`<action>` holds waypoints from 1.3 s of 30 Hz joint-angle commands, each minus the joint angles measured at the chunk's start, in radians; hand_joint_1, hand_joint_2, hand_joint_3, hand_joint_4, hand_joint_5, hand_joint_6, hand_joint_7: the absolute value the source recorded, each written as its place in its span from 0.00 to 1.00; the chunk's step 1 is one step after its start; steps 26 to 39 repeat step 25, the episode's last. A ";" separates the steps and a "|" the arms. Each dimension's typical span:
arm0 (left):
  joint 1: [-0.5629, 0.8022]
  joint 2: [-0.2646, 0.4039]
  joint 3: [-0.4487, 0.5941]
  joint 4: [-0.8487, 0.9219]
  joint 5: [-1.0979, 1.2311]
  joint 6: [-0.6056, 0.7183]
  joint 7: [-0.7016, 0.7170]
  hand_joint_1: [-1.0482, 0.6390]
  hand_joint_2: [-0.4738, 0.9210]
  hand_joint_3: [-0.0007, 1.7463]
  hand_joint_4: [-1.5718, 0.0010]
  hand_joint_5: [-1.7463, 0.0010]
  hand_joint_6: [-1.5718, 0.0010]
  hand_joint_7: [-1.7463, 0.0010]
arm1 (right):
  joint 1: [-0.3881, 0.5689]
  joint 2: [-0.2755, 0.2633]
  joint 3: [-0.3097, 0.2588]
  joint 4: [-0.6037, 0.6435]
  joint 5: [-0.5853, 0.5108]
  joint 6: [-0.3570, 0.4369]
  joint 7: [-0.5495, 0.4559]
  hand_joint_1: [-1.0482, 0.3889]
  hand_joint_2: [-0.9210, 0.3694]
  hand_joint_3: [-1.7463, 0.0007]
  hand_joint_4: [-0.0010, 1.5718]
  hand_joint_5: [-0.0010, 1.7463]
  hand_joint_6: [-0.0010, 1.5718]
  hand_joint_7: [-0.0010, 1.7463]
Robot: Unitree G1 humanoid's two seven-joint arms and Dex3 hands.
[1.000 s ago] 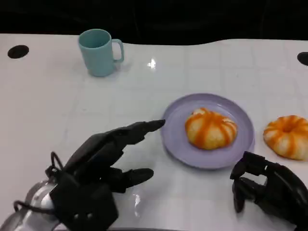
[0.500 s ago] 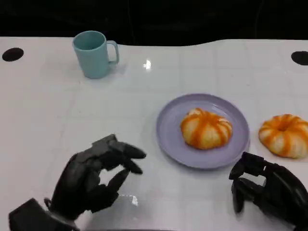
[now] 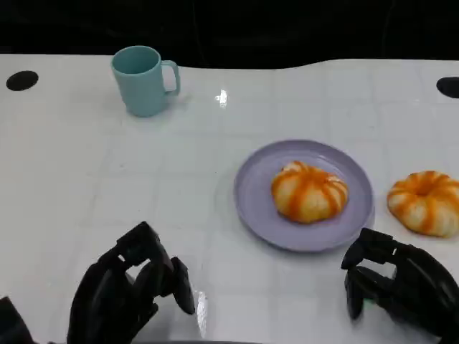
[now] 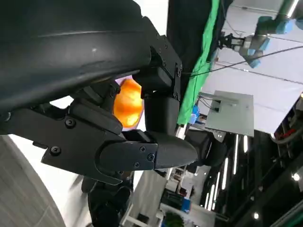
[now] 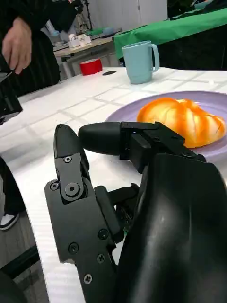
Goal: Grasp the bread from the table and place it into the plate.
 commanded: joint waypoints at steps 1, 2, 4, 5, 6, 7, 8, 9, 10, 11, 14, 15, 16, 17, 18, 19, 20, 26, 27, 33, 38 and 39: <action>0.012 -0.014 0.036 -0.001 -0.017 0.034 -0.051 0.15 1.00 0.19 0.42 0.00 0.59 0.00 | 0.021 -0.015 -0.004 -0.011 0.001 0.008 0.002 0.34 0.00 0.89 0.45 1.00 0.44 0.83; 0.011 -0.019 0.042 0.004 -0.015 0.037 -0.060 0.15 1.00 0.19 0.42 0.00 0.59 0.00 | 0.023 -0.017 -0.003 -0.014 -0.001 0.006 0.001 0.34 0.00 0.89 0.45 1.00 0.44 0.83; 0.008 -0.026 0.053 0.013 -0.009 0.043 -0.075 0.15 1.00 0.19 0.42 0.00 0.59 0.00 | 0.024 -0.018 -0.003 -0.017 -0.002 0.009 0.000 0.34 0.00 0.89 0.45 1.00 0.44 0.83; 0.004 -0.028 0.058 0.018 -0.007 0.049 -0.082 0.15 1.00 0.18 0.42 0.00 0.59 0.00 | 0.024 -0.018 -0.004 -0.020 0.000 0.017 -0.003 0.34 0.00 0.89 0.45 1.00 0.44 0.83; 0.001 -0.031 0.062 0.023 -0.005 0.054 -0.087 0.15 1.00 0.18 0.42 0.00 0.59 0.00 | 0.024 -0.019 -0.005 -0.021 0.001 0.023 -0.005 0.34 0.00 0.89 0.45 1.00 0.45 0.83; -0.002 -0.033 0.066 0.026 -0.003 0.057 -0.091 0.15 1.00 0.17 0.42 0.00 0.58 0.00 | 0.024 -0.019 -0.006 -0.022 0.002 0.027 -0.006 0.34 0.00 0.90 0.45 1.00 0.45 0.83; -0.003 -0.036 0.069 0.028 -0.001 0.059 -0.094 0.15 1.00 0.17 0.42 0.00 0.58 0.00 | 0.024 -0.019 -0.006 -0.023 0.002 0.030 -0.007 0.34 0.00 0.90 0.45 1.00 0.45 0.83; -0.007 -0.040 0.073 0.035 0.005 0.058 -0.095 0.15 1.00 0.17 0.42 0.00 0.58 0.00 | 0.022 -0.020 -0.008 -0.015 0.000 0.016 -0.003 0.34 0.00 0.90 0.45 1.00 0.45 0.83; -0.015 -0.043 0.076 0.045 0.008 0.054 -0.103 0.15 1.00 0.17 0.42 0.00 0.58 0.01 | 0.019 -0.022 -0.008 -0.006 -0.005 -0.001 -0.002 0.34 0.00 0.89 0.45 1.00 0.44 0.84; -0.020 -0.046 0.080 0.053 0.011 0.052 -0.109 0.15 1.00 0.17 0.43 0.00 0.59 0.01 | 0.016 -0.024 -0.008 0.000 -0.008 -0.013 -0.001 0.34 0.00 0.88 0.45 1.00 0.44 0.84; -0.030 -0.056 0.090 0.069 0.027 0.044 -0.115 0.15 1.00 0.18 0.43 0.00 0.59 0.01 | 0.009 -0.026 -0.011 0.019 -0.006 -0.028 0.005 0.33 0.00 0.88 0.45 1.00 0.43 0.85; -0.032 -0.058 0.094 0.072 0.029 0.047 -0.116 0.15 1.00 0.18 0.43 0.00 0.59 0.01 | 0.008 -0.026 -0.011 0.024 -0.006 -0.035 0.007 0.33 0.00 0.87 0.45 1.00 0.43 0.85; -0.035 -0.060 0.097 0.075 0.027 0.051 -0.122 0.15 1.00 0.17 0.43 0.00 0.59 0.02 | 0.006 -0.027 -0.012 0.030 -0.004 -0.041 0.012 0.33 0.00 0.87 0.45 1.00 0.43 0.85; -0.037 -0.061 0.100 0.077 0.025 0.054 -0.126 0.16 1.00 0.17 0.43 0.00 0.59 0.02 | 0.005 -0.027 -0.013 0.036 -0.002 -0.046 0.016 0.33 0.00 0.87 0.45 1.00 0.43 0.85; -0.038 -0.062 0.102 0.079 0.024 0.056 -0.129 0.16 1.00 0.16 0.43 0.00 0.59 0.02 | 0.004 -0.027 -0.014 0.039 -0.001 -0.048 0.019 0.33 0.00 0.87 0.45 1.00 0.42 0.85; -0.038 -0.063 0.102 0.081 0.028 0.052 -0.130 0.16 1.00 0.16 0.44 0.00 0.59 0.02 | 0.002 -0.028 -0.015 0.047 0.000 -0.053 0.022 0.33 0.00 0.87 0.45 1.00 0.42 0.86; -0.038 -0.063 0.102 0.082 0.032 0.049 -0.132 0.16 1.00 0.17 0.44 0.00 0.58 0.02 | -0.001 -0.029 -0.016 0.054 0.001 -0.058 0.026 0.33 0.00 0.87 0.45 1.00 0.42 0.86; -0.042 -0.065 0.108 0.089 0.044 0.044 -0.149 0.15 1.00 0.17 0.44 0.00 0.59 0.00 | -0.013 -0.026 -0.027 0.097 0.018 -0.080 0.059 0.33 0.00 0.88 0.45 1.00 0.42 0.85; -0.042 -0.065 0.108 0.089 0.044 0.044 -0.149 0.15 1.00 0.17 0.44 0.00 0.59 0.00 | -0.013 -0.026 -0.027 0.097 0.018 -0.080 0.059 0.33 0.00 0.88 0.45 1.00 0.42 0.85; -0.042 -0.065 0.108 0.089 0.044 0.044 -0.149 0.15 1.00 0.17 0.44 0.00 0.59 0.00 | -0.013 -0.026 -0.027 0.097 0.018 -0.080 0.059 0.33 0.00 0.88 0.45 1.00 0.42 0.85; -0.042 -0.065 0.108 0.089 0.044 0.044 -0.149 0.15 1.00 0.17 0.44 0.00 0.59 0.00 | -0.013 -0.026 -0.027 0.097 0.018 -0.080 0.059 0.33 0.00 0.88 0.45 1.00 0.42 0.85; -0.042 -0.065 0.108 0.089 0.044 0.044 -0.149 0.15 1.00 0.17 0.44 0.00 0.59 0.00 | -0.013 -0.026 -0.027 0.097 0.018 -0.080 0.059 0.33 0.00 0.88 0.45 1.00 0.42 0.85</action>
